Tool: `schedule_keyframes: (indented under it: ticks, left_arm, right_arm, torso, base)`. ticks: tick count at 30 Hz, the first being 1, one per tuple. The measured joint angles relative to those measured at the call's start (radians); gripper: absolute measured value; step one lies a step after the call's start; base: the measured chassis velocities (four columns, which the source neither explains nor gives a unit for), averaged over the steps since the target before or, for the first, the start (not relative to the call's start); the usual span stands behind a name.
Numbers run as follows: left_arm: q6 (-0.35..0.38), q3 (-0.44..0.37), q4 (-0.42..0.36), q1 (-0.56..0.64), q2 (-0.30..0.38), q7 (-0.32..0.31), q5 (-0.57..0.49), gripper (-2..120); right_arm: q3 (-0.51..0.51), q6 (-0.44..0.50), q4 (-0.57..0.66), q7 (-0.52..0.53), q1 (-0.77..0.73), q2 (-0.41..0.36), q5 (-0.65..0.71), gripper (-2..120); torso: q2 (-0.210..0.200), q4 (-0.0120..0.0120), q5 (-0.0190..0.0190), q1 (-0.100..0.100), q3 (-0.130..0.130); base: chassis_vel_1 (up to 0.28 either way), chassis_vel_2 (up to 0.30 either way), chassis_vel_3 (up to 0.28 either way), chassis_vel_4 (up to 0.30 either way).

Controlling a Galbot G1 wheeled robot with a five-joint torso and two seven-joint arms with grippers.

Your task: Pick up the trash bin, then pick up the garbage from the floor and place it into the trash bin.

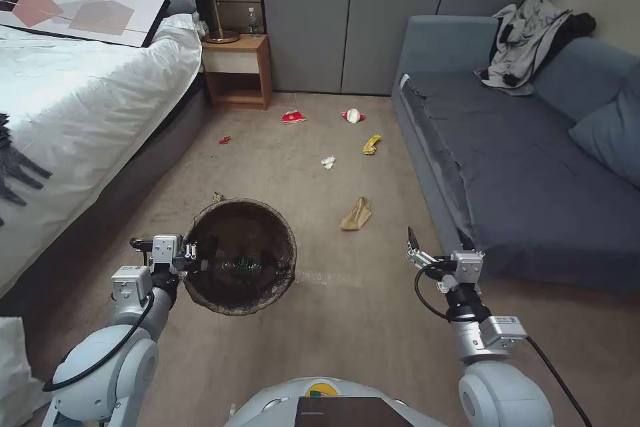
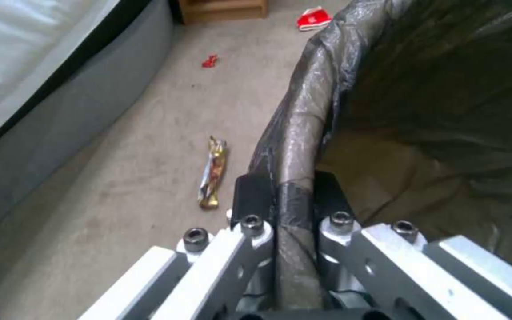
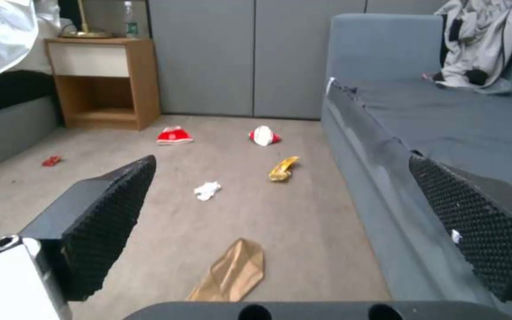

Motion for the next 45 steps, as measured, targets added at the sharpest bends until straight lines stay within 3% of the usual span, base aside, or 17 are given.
schedule_keyframes:
  ticks: [33, 39, 43, 45]
  left_arm:
    - [-0.006, -0.007, -0.006, -0.001, 0.004, 0.003, -0.006, 3]
    - [-0.006, -0.008, -0.010, -0.001, 0.004, 0.003, -0.008, 3]
    - [-0.006, -0.011, -0.018, 0.003, 0.005, 0.003, -0.010, 3]
    - [-0.006, -0.012, -0.024, 0.005, 0.005, 0.004, -0.012, 3]
  right_arm:
    - [-0.034, -0.004, -0.003, 0.007, -0.003, 0.004, -0.016, 100]
    - [-0.046, -0.042, -0.008, 0.021, 0.012, -0.007, -0.013, 100]
    - [-0.071, -0.114, -0.020, 0.056, 0.049, -0.030, 0.011, 100]
    - [-0.100, -0.207, -0.032, 0.097, 0.094, -0.062, 0.053, 100]
  torso:
    - [0.000, -0.0001, -0.0001, 0.000, 0.000]
    - [0.000, -0.0003, 0.0000, 0.000, 0.000]
    - [0.000, -0.0003, 0.0001, 0.000, 0.000]
    - [0.000, 0.0000, 0.0001, 0.000, 0.000]
  base:
    - [-0.205, 0.208, 0.204, -0.205]
    - [-0.049, 0.046, 0.034, -0.029]
    - [0.000, 0.000, 0.000, 0.000]
    - [0.000, 0.000, 0.000, 0.000]
